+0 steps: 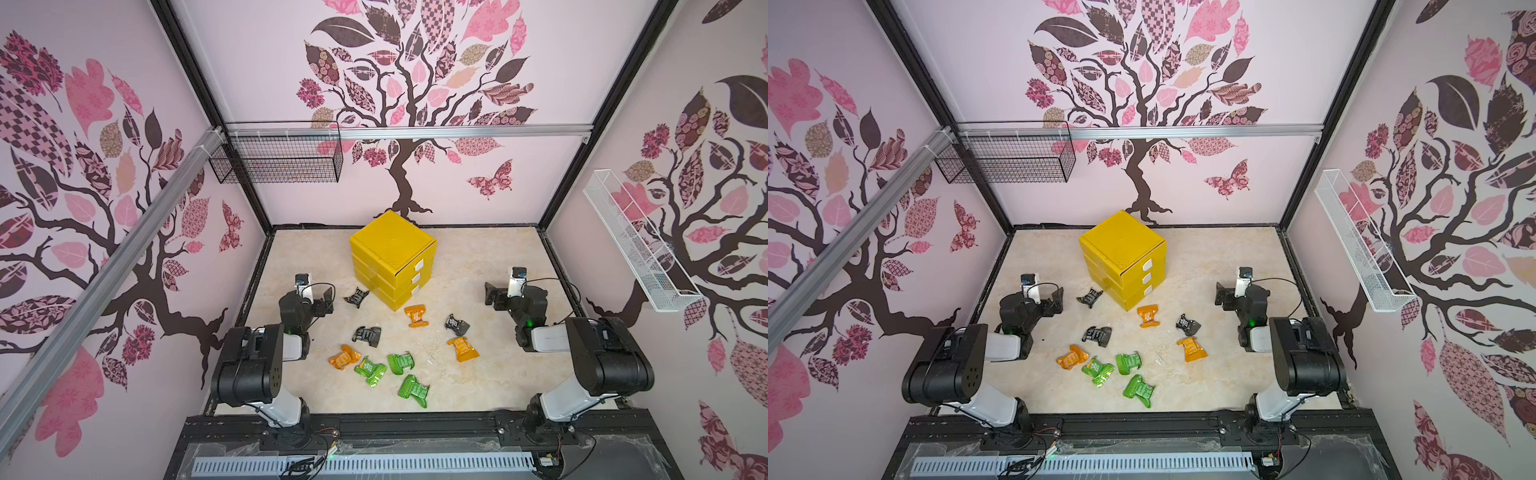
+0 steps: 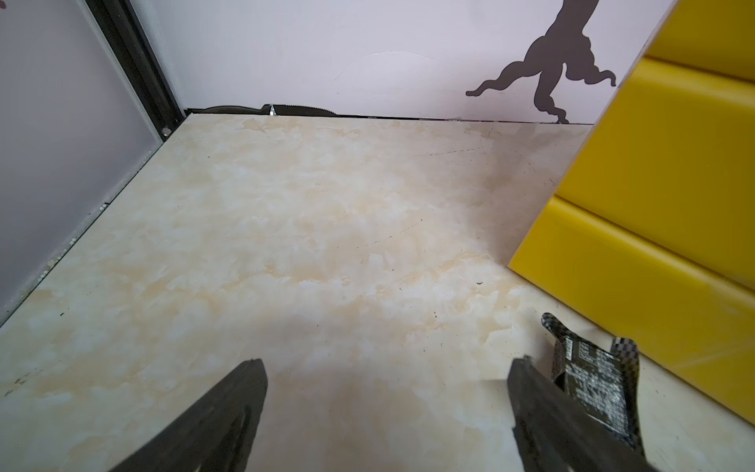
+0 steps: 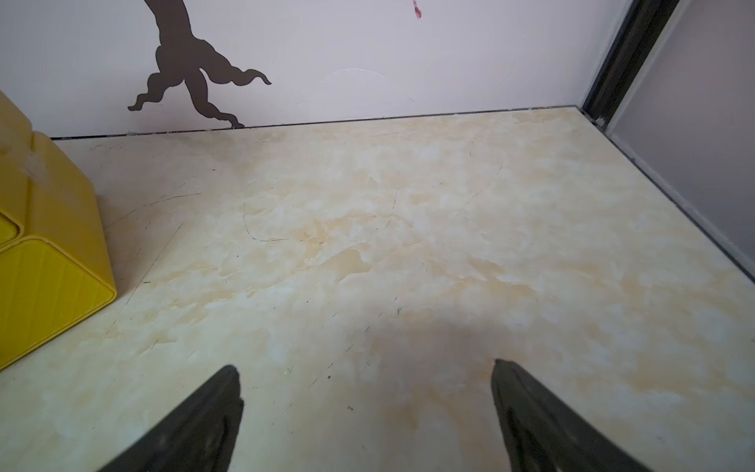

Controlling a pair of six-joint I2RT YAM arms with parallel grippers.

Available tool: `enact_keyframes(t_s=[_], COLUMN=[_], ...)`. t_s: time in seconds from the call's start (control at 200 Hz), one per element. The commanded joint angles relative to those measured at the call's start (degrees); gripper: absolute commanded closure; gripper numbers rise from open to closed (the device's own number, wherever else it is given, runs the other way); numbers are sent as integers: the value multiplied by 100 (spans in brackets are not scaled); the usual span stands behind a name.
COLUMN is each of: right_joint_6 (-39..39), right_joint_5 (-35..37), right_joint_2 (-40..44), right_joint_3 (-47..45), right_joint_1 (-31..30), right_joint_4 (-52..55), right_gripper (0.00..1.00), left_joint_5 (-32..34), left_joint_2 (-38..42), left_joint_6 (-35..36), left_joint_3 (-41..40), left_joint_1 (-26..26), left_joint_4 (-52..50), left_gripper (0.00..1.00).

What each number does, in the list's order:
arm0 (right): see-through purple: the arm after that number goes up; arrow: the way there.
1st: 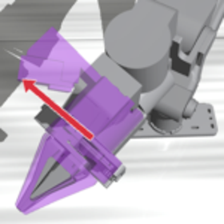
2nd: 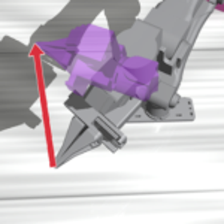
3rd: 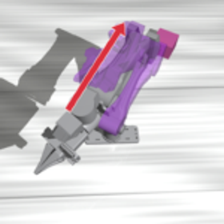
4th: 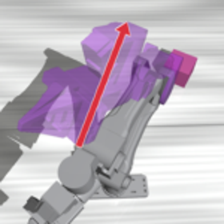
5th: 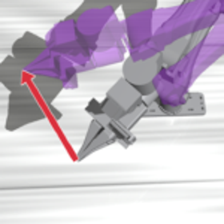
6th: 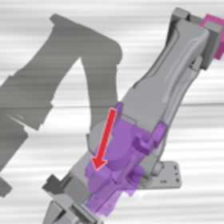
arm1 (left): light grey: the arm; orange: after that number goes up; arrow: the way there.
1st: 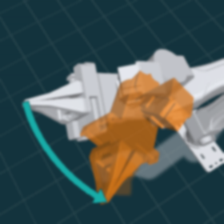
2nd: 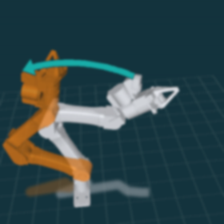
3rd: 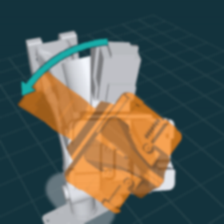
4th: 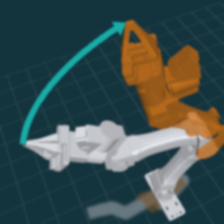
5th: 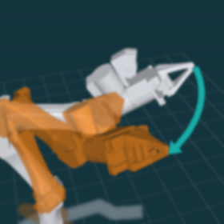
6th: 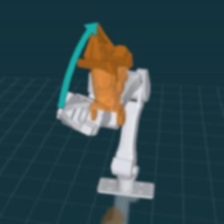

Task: Place the cookies into the drawer by color
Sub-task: Adjust the storage box at the center of the board.

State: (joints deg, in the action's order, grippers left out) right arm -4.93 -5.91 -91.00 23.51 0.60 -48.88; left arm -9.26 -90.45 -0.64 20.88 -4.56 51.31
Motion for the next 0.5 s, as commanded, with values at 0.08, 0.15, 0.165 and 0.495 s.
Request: enact_keyframes(t_s=[0.08,0.15,0.165,0.495], right_joint_6=[82,84,85,96], right_joint_5=[-74,-77,-84,-54], right_joint_2=[195,196,197,211], right_joint_3=[-7,-12,-3,-39], right_joint_1=[40,43,49,55], right_joint_4=[51,46,46,-24], right_gripper=[1,1,1,1], left_joint_5=[16,20,18,423], left_joint_2=[100,98,98,229], left_joint_6=[28,23,27,-41], left_joint_3=[48,56,48,-5], left_joint_1=[-3,7,7,95], left_joint_4=[20,22,25,43], left_gripper=[3,3,3,3])
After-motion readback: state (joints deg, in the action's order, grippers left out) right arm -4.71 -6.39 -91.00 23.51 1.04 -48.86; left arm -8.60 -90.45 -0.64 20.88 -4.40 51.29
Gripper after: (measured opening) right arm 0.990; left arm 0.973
